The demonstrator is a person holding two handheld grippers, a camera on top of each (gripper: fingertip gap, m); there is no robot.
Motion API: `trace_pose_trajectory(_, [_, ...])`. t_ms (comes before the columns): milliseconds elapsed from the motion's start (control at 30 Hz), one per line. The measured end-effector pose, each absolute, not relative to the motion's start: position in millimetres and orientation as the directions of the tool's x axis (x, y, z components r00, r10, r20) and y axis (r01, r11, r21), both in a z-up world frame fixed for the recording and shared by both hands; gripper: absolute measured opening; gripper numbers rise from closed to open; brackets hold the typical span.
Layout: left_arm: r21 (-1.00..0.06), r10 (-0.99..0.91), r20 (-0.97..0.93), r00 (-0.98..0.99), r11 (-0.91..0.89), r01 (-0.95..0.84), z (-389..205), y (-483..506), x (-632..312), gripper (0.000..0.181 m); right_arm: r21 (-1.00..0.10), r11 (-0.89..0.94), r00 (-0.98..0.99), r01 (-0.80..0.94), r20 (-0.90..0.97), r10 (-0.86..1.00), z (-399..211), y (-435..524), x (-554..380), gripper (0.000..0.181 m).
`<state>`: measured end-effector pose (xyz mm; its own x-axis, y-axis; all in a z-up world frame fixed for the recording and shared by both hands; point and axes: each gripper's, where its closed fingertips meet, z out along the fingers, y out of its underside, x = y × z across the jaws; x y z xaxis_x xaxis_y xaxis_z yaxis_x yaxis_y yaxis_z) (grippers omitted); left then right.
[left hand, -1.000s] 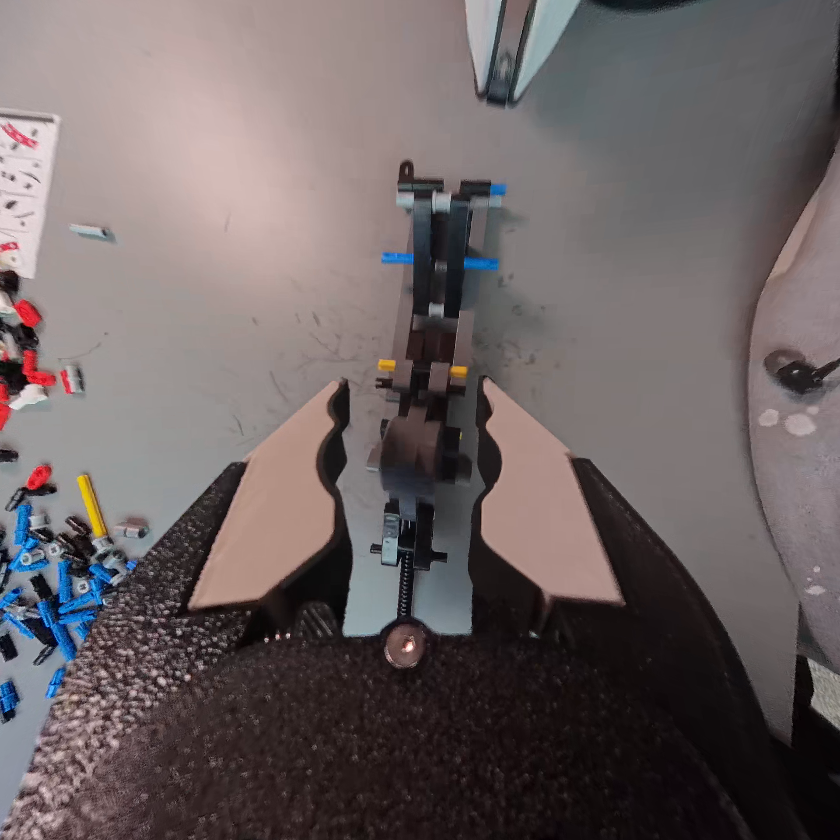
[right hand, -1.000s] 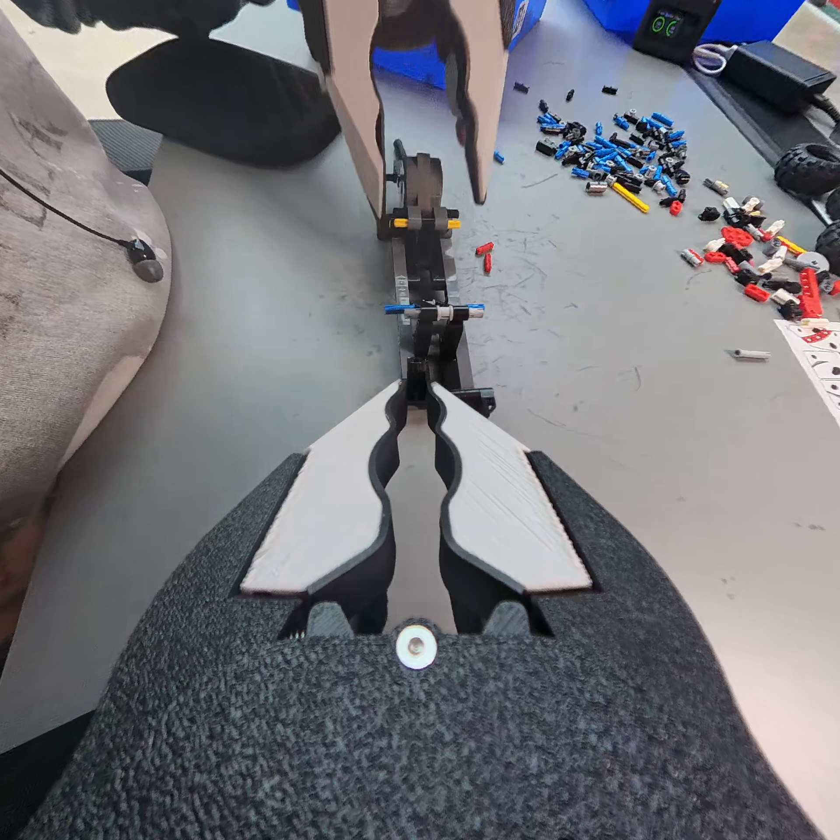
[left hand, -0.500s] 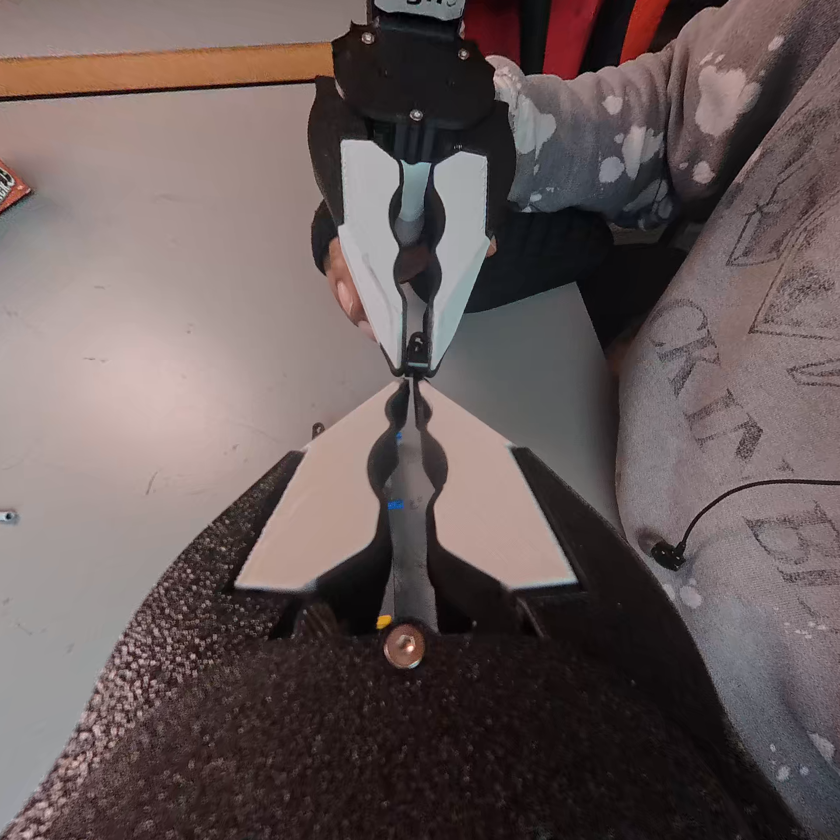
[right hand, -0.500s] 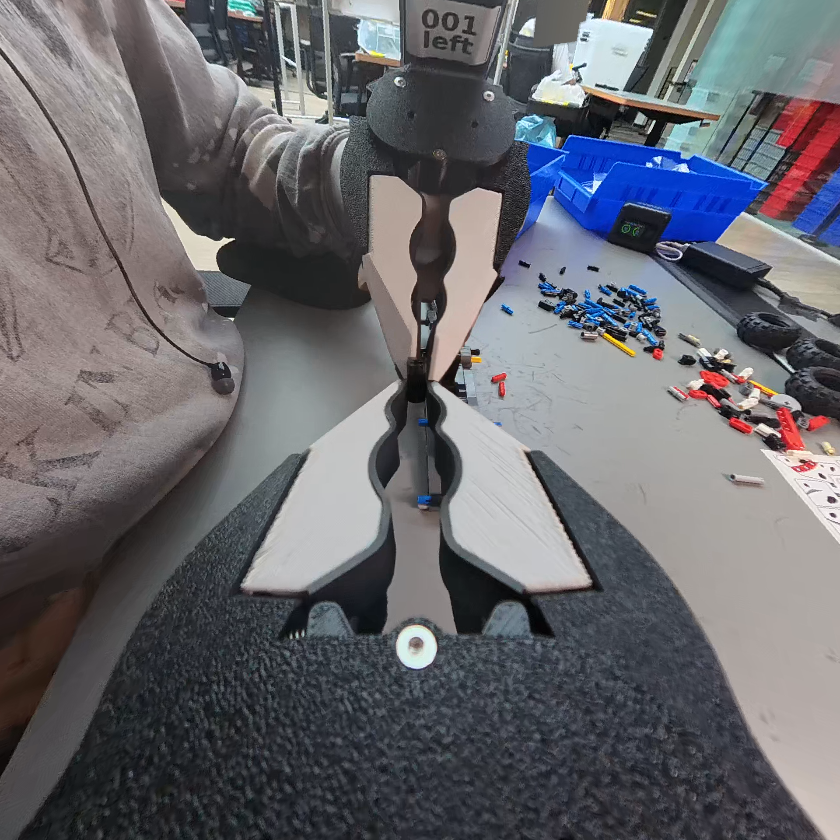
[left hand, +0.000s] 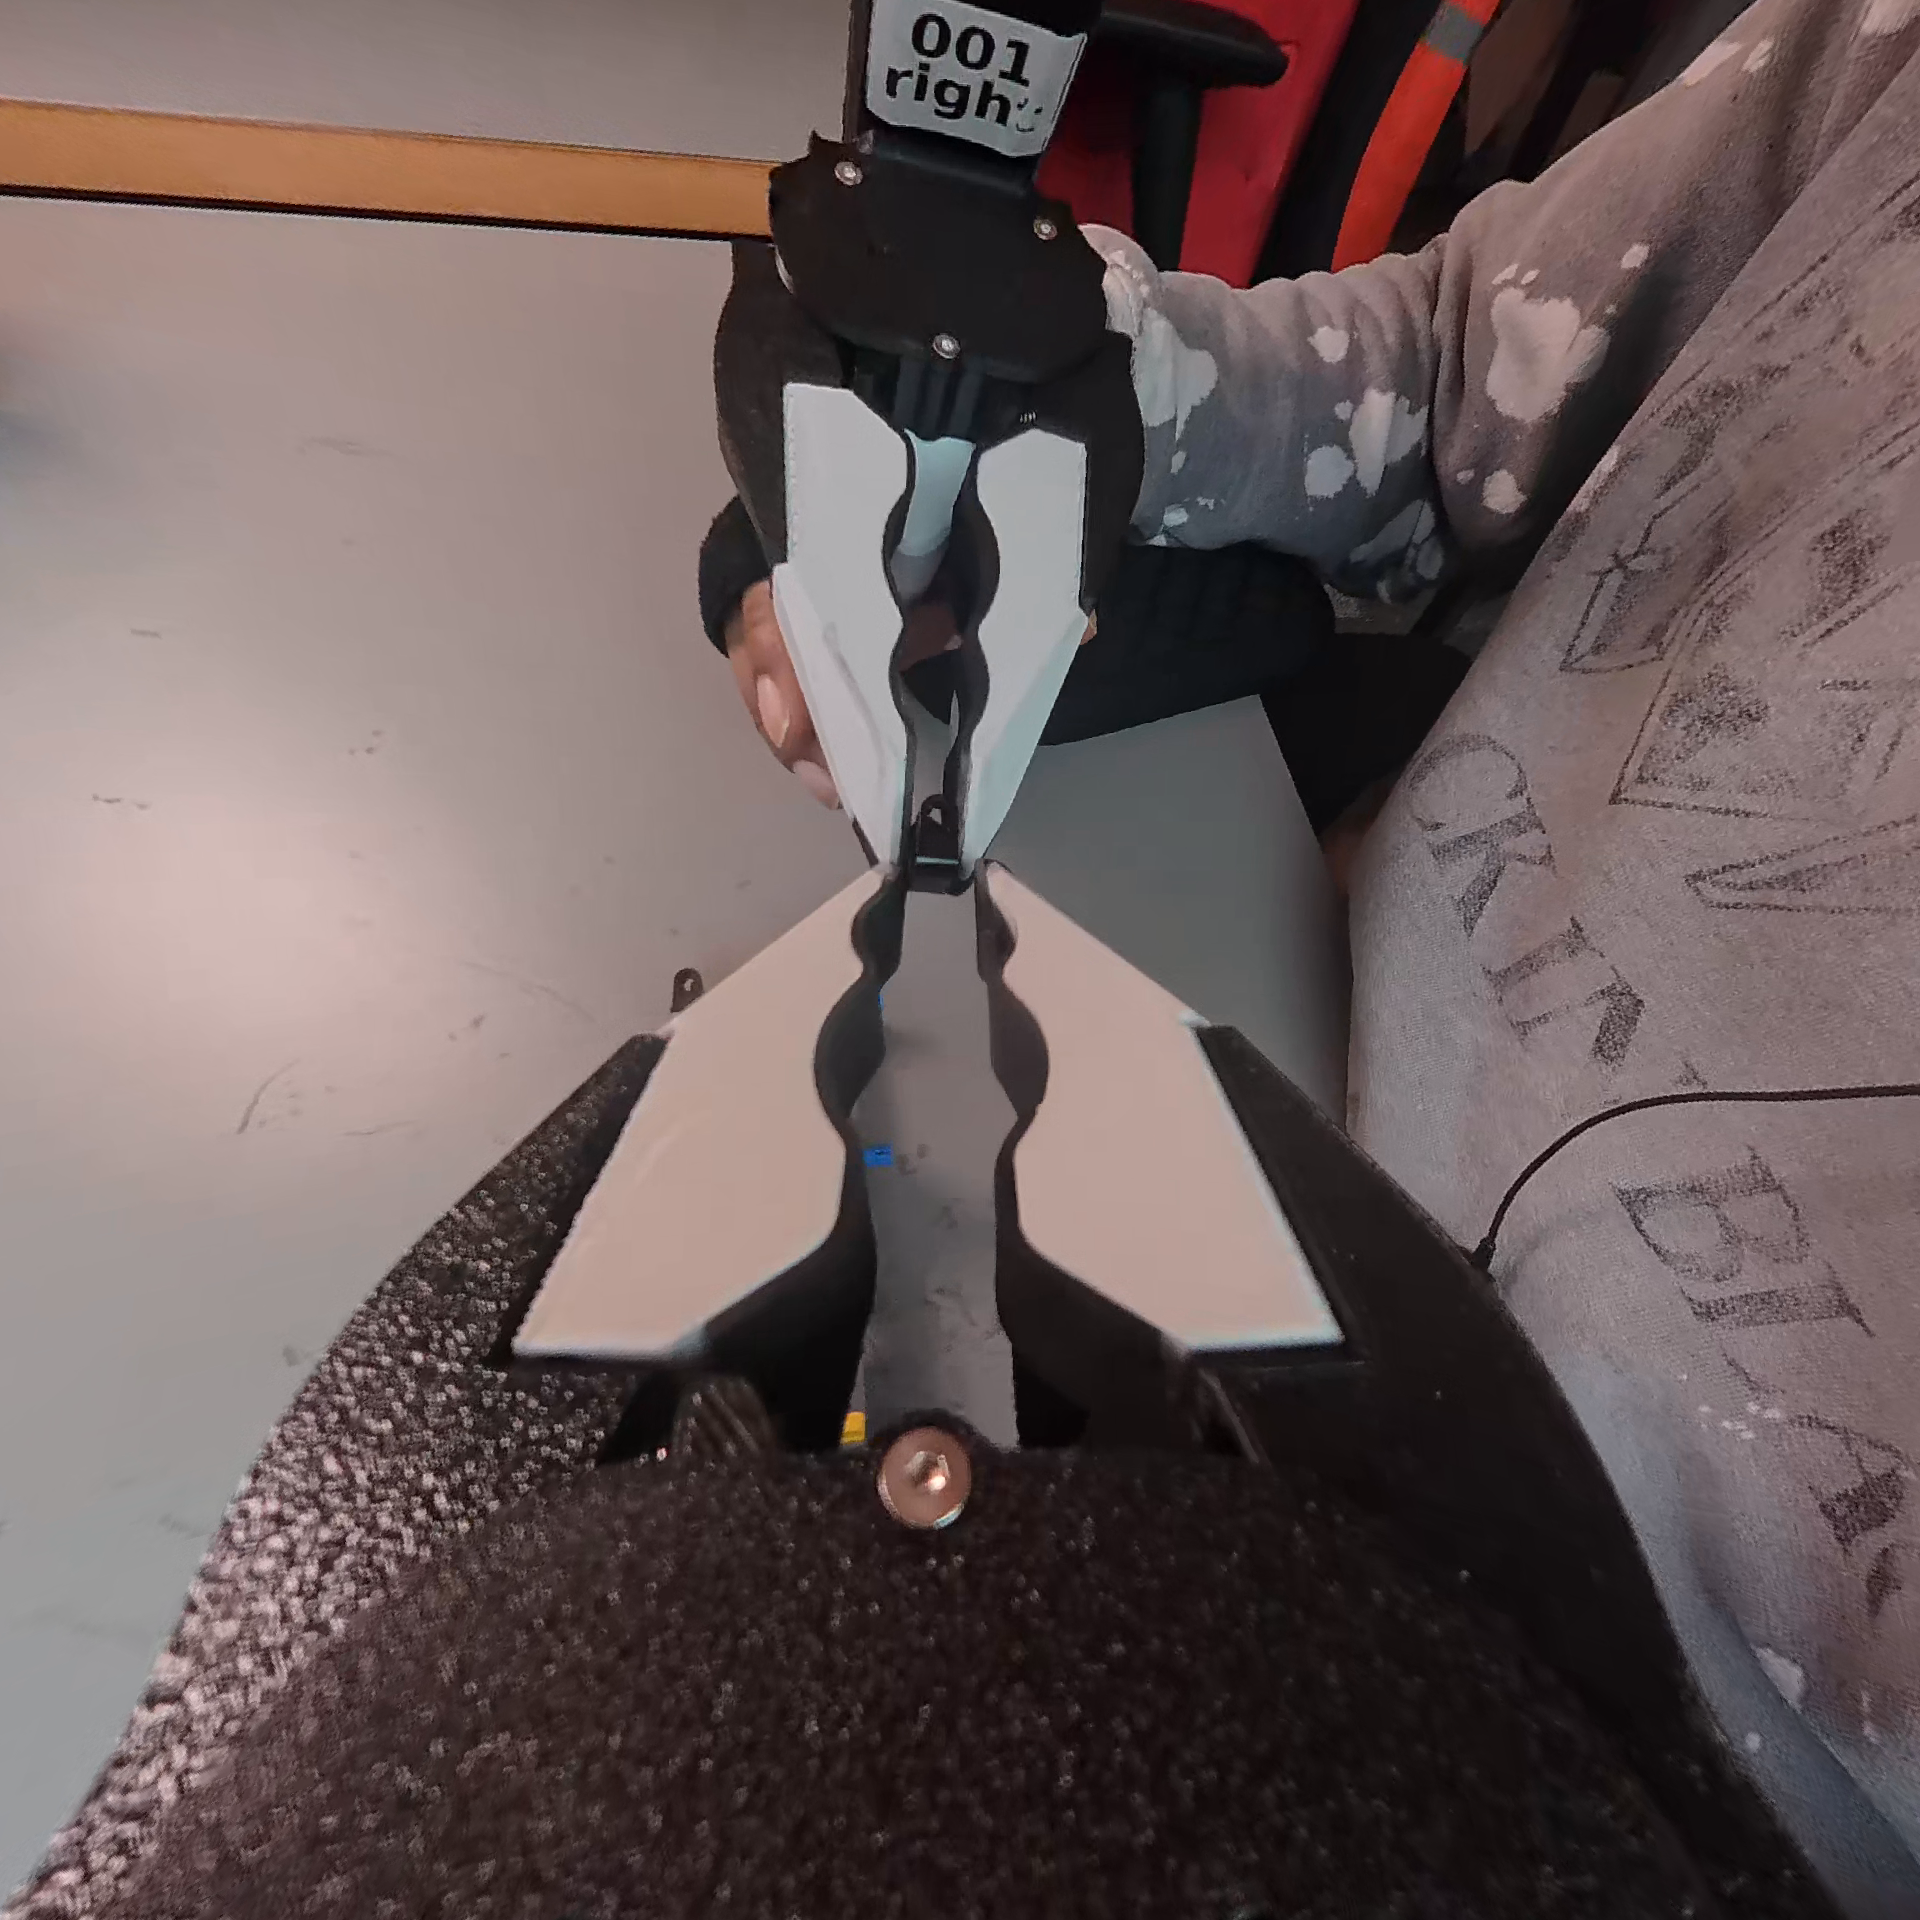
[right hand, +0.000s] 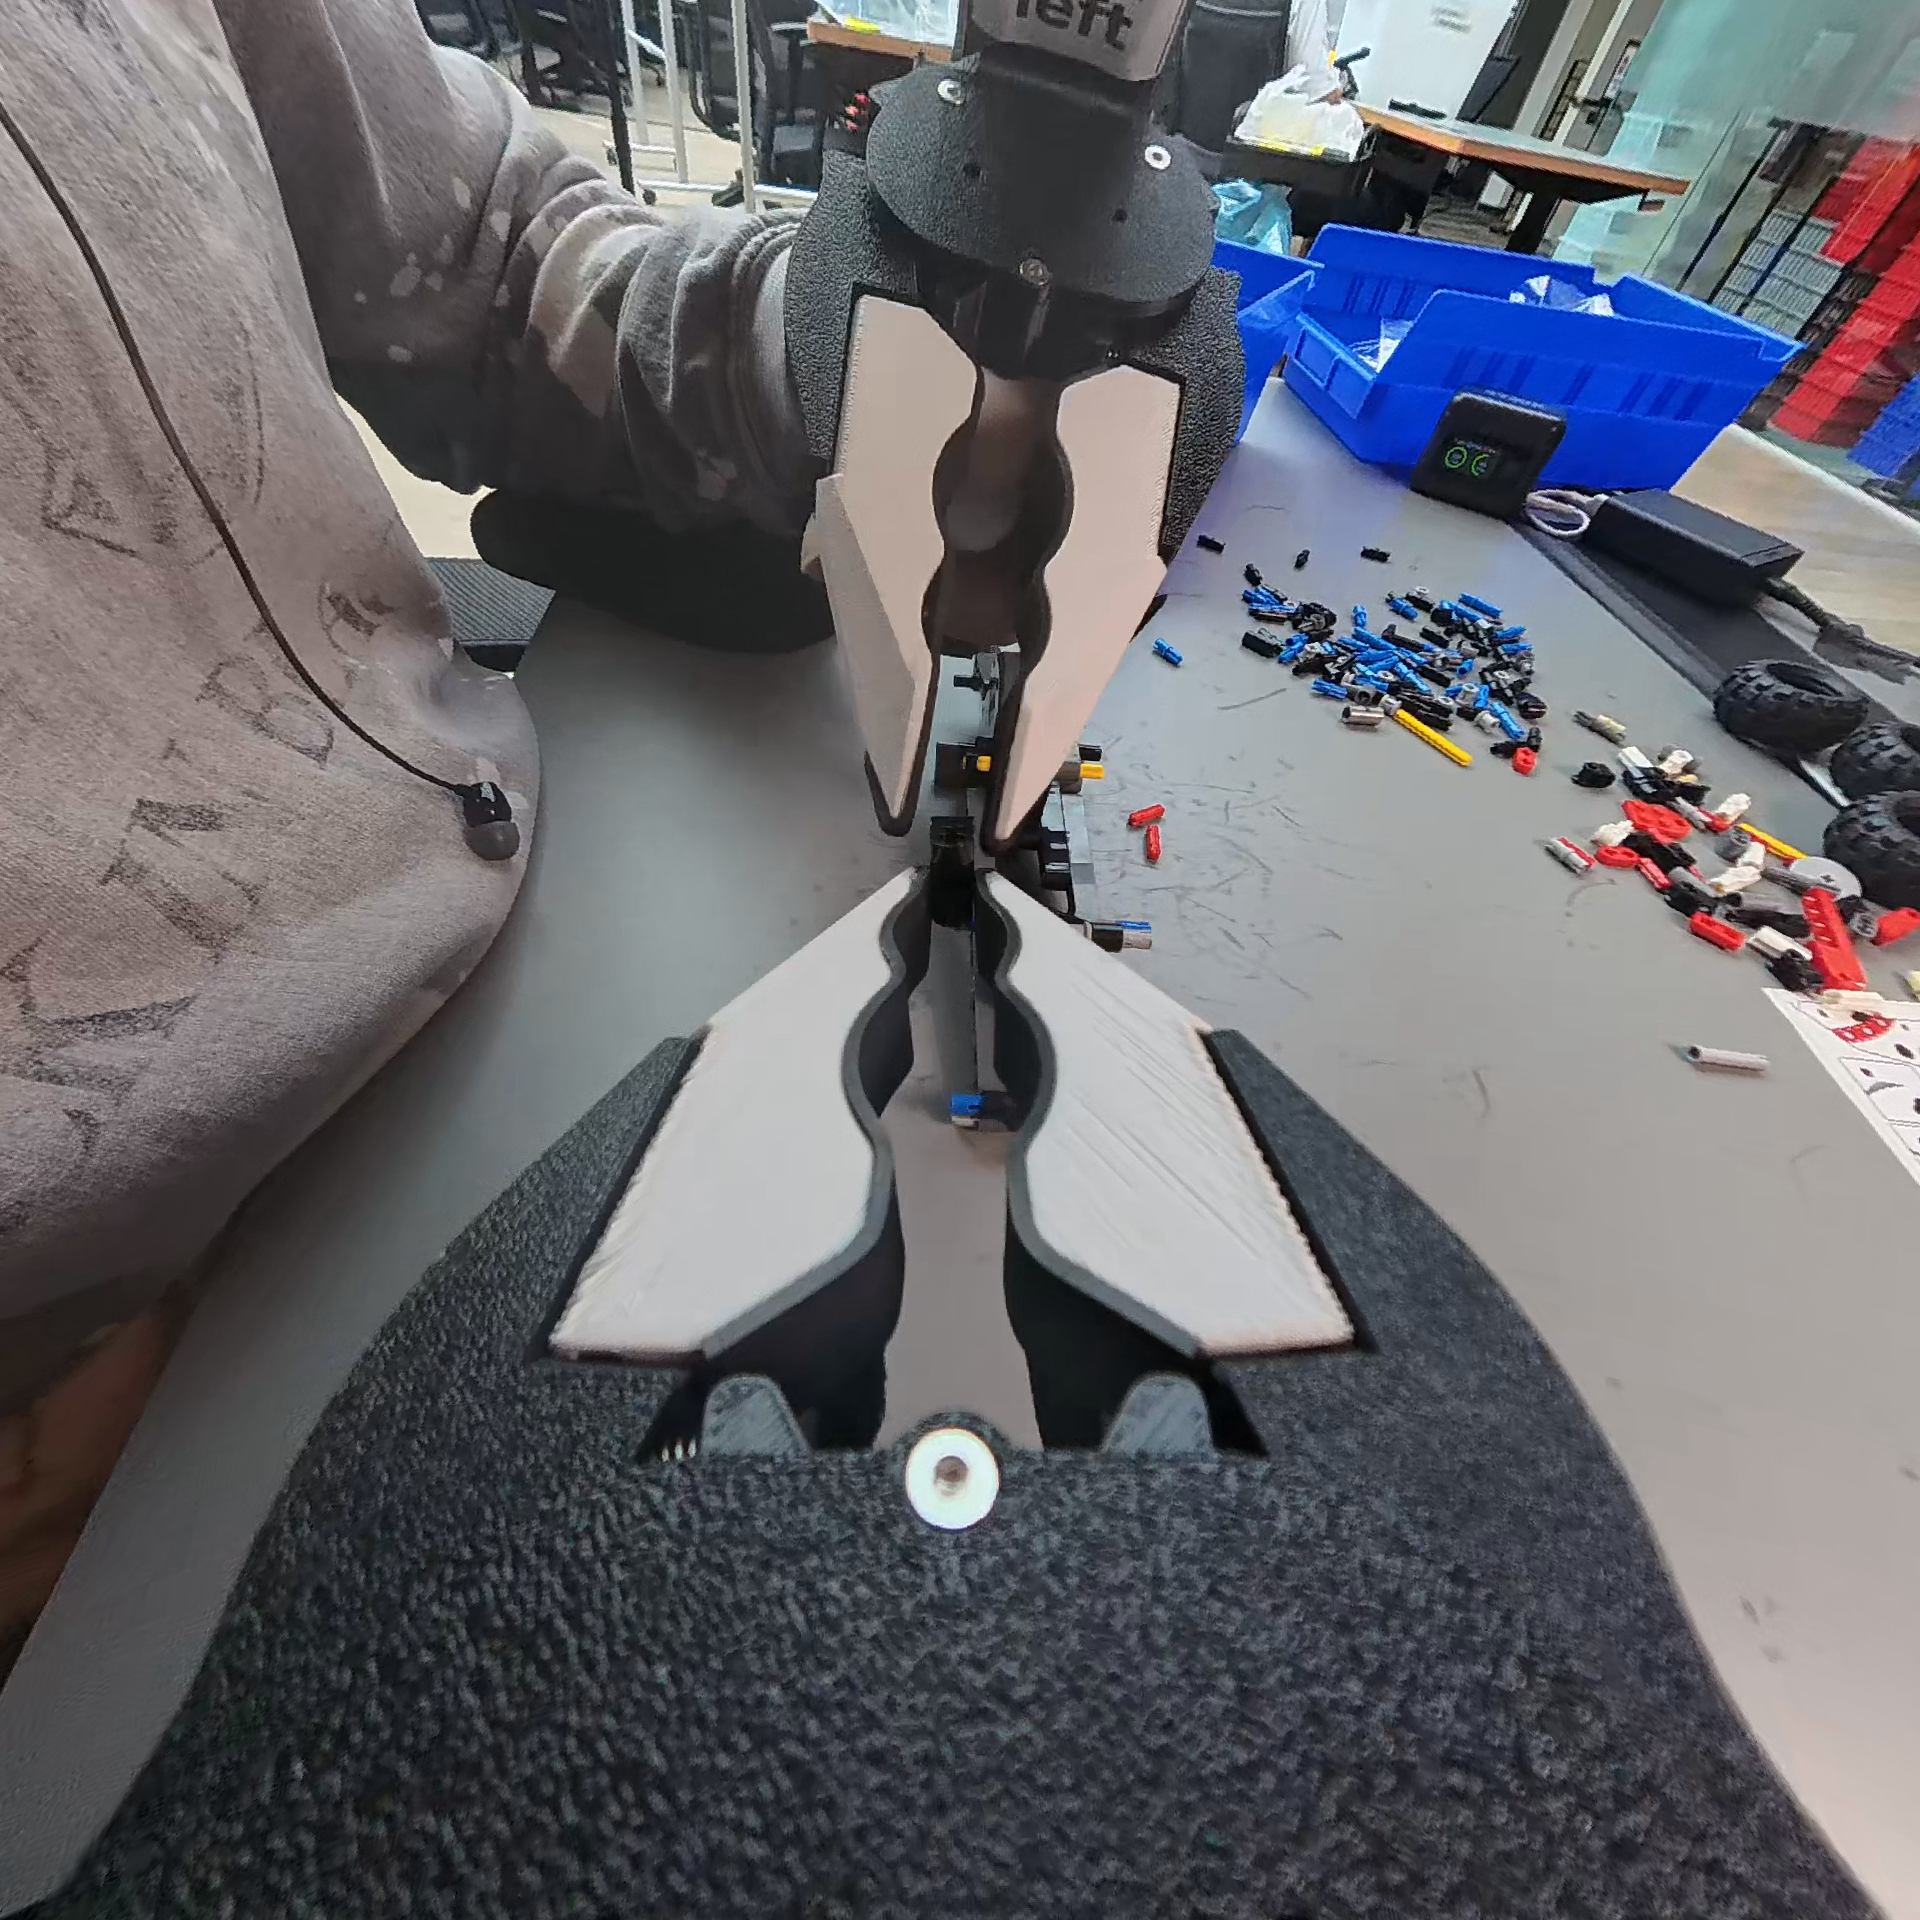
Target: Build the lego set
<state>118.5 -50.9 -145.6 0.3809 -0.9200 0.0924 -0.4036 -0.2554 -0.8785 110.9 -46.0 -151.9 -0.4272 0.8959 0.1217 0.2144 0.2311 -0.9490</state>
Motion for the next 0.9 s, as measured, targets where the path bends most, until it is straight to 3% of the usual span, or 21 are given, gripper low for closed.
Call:
trace_pose_trajectory(333, [-0.812, -0.907, 0.036, 0.420, -0.272, -0.517, -165, -47, 111, 0.010, -0.918, 0.273, -0.411, 0.287, 0.139, 0.901, -163, -42, 111, 0.016])
trace_pose_trajectory(700, [-0.727, -0.929, -0.041, 0.367, -0.225, -0.648, -186, -48, 121, 0.010, -0.843, 0.353, -0.452, 0.405, 0.151, 0.879, -186, -44, 118, 0.006])
trace_pose_trajectory(733, [-0.718, -0.931, -0.044, 0.362, -0.222, -0.660, -187, -48, 121, 0.012, -0.839, 0.349, -0.453, 0.418, 0.141, 0.881, -187, -43, 119, 0.006])
trace_pose_trajectory(900, [-0.664, -0.915, -0.101, 0.389, -0.229, -0.711, -179, -27, 105, 0.057, -0.774, 0.382, -0.452, 0.505, 0.140, 0.881, -206, -38, 123, 0.006])
